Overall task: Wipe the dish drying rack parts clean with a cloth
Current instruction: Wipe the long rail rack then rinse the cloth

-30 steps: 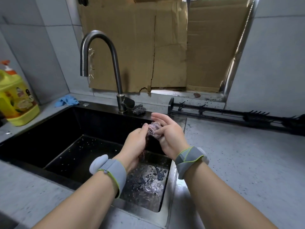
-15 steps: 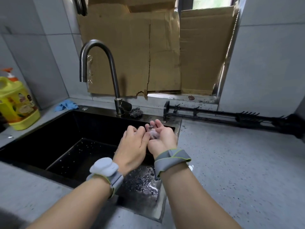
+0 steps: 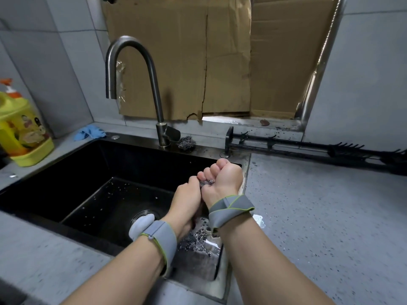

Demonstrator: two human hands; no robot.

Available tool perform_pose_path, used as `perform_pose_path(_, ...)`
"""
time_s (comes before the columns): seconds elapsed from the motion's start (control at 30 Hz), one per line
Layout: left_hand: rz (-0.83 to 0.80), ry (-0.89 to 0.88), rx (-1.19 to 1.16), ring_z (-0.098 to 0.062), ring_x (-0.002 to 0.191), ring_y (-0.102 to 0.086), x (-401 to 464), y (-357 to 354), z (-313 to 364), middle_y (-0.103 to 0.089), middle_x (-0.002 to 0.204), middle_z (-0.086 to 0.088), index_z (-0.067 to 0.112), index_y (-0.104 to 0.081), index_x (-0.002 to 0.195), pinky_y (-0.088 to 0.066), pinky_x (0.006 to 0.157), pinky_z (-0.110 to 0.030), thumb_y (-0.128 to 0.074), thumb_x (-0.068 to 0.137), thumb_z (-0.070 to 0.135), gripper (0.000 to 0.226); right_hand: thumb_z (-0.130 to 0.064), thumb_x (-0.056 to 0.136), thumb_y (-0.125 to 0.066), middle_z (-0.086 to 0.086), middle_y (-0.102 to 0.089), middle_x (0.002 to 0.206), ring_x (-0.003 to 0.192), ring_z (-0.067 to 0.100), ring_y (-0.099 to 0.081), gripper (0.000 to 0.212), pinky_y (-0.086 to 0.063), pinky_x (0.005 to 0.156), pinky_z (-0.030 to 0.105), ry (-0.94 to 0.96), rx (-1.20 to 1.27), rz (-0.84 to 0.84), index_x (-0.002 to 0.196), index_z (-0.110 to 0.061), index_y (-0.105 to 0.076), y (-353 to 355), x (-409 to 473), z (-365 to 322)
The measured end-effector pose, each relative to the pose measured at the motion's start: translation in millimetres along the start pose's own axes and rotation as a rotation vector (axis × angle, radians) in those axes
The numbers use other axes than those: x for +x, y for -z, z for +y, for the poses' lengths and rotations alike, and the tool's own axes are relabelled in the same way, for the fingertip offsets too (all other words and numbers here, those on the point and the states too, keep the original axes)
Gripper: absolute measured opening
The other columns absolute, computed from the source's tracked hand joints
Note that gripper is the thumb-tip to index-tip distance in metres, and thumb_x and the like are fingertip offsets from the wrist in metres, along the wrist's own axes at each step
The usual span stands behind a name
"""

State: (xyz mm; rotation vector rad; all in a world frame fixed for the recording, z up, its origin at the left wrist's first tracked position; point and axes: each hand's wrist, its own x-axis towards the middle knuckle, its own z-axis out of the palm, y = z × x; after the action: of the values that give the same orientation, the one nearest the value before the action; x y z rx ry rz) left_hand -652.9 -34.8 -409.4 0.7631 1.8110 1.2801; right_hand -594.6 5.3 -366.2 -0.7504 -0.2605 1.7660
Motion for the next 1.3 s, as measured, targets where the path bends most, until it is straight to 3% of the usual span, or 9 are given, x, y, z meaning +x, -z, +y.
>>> perform_pose_path(0.13, -0.133, 0.171, -0.159, -0.013, 0.032, -0.016, -3, 1, 8, -0.024, 0.042, 0.001, 0.021, -0.029, 0.054, -0.017, 0.041, -0.016, -0.032, 0.101, 0.034, 0.048, 0.001, 0.055, -0.025, -0.003, -0.013, 0.046, 0.042, 0.011, -0.008, 0.02, -0.012, 0.047, 0.022, 0.057, -0.046, -0.183, 0.052, -0.019, -0.023, 5, 3, 1)
perform_pose_path(0.3, -0.227, 0.226, -0.265, -0.009, 0.034, -0.011, 0, 4, 10, -0.018, 0.046, 0.004, 0.025, -0.029, 0.053, -0.013, 0.038, -0.013, -0.04, 0.1, 0.039, 0.05, 0.0, 0.05, -0.028, -0.003, -0.013, 0.043, 0.041, 0.011, -0.008, 0.019, -0.012, 0.051, 0.026, 0.06, -0.137, -0.404, 0.05, -0.018, -0.026, 12, 11, -4)
perform_pose_path(0.47, -0.231, 0.148, -0.214, -0.009, 0.038, -0.017, 4, 7, 10, -0.027, 0.046, 0.006, 0.021, -0.043, 0.054, -0.012, 0.043, -0.019, -0.048, 0.094, 0.064, 0.059, 0.017, 0.049, -0.024, 0.01, -0.039, 0.043, 0.056, 0.027, -0.056, 0.037, -0.045, 0.065, 0.036, 0.052, -0.296, -0.491, 0.054, -0.007, -0.051, 28, 22, -19)
perform_pose_path(0.53, -0.211, -0.018, -0.105, -0.011, 0.041, -0.027, 10, 9, 14, -0.035, 0.05, 0.004, 0.016, -0.05, 0.063, -0.019, 0.046, -0.025, -0.052, 0.097, 0.056, 0.052, 0.027, 0.053, -0.02, 0.021, -0.068, 0.08, 0.093, 0.034, -0.065, 0.058, -0.051, 0.071, 0.042, 0.062, -0.386, -0.497, 0.079, -0.001, -0.064, 36, 24, -29)
perform_pose_path(0.63, -0.038, -0.438, 0.278, -0.02, 0.069, -0.049, 22, 10, 20, -0.052, 0.074, -0.001, 0.009, -0.052, 0.081, -0.037, 0.062, -0.036, -0.049, 0.102, 0.044, 0.041, 0.024, 0.068, -0.028, 0.01, -0.061, 0.132, 0.123, 0.03, -0.058, 0.071, -0.05, 0.094, 0.049, 0.031, -0.514, -0.373, 0.116, -0.01, -0.068, 42, 23, -45)
perform_pose_path(0.77, 0.271, -1.078, 0.984, -0.033, 0.086, -0.046, 24, 15, 16, -0.047, 0.093, -0.01, 0.019, -0.051, 0.098, -0.041, 0.072, -0.045, -0.044, 0.1, 0.042, 0.024, -0.027, 0.098, -0.051, 0.015, -0.07, 0.094, 0.081, 0.03, -0.067, 0.025, -0.05, 0.095, 0.058, -0.307, -0.487, -0.286, 0.109, -0.007, -0.062, 36, 6, -52)
perform_pose_path(0.9, 0.164, -1.403, 1.127, -0.03, 0.081, -0.043, 14, 19, -1, -0.047, 0.093, -0.009, 0.015, -0.053, 0.101, -0.033, 0.068, -0.042, -0.047, 0.102, 0.036, 0.022, -0.013, 0.101, -0.05, 0.012, -0.059, 0.077, 0.068, 0.024, -0.06, 0.01, -0.06, 0.063, 0.033, -0.303, -0.271, -0.163, 0.093, -0.008, -0.056, 20, 11, -30)
perform_pose_path(1.13, 0.281, -1.013, 0.82, -0.035, 0.077, -0.055, 9, 31, -9, -0.058, 0.079, -0.006, 0.018, -0.048, 0.086, -0.041, 0.069, -0.046, -0.026, 0.102, 0.044, 0.038, 0.008, 0.093, -0.025, 0.007, -0.049, 0.049, 0.053, 0.021, -0.046, 0.034, -0.043, 0.061, 0.034, -0.051, 0.225, 0.049, 0.077, -0.004, -0.052, -7, 6, -6)
perform_pose_path(1.3, 0.25, -0.563, 0.37, -0.041, 0.087, -0.058, -5, 17, -4, -0.069, 0.084, -0.015, 0.018, -0.049, 0.07, -0.045, 0.075, -0.044, -0.026, 0.107, 0.045, 0.052, 0.006, 0.084, -0.02, -0.002, -0.023, 0.043, 0.04, 0.013, -0.018, 0.032, -0.02, 0.049, 0.023, -0.027, 0.183, 0.09, 0.07, -0.011, -0.043, -16, -5, -1)
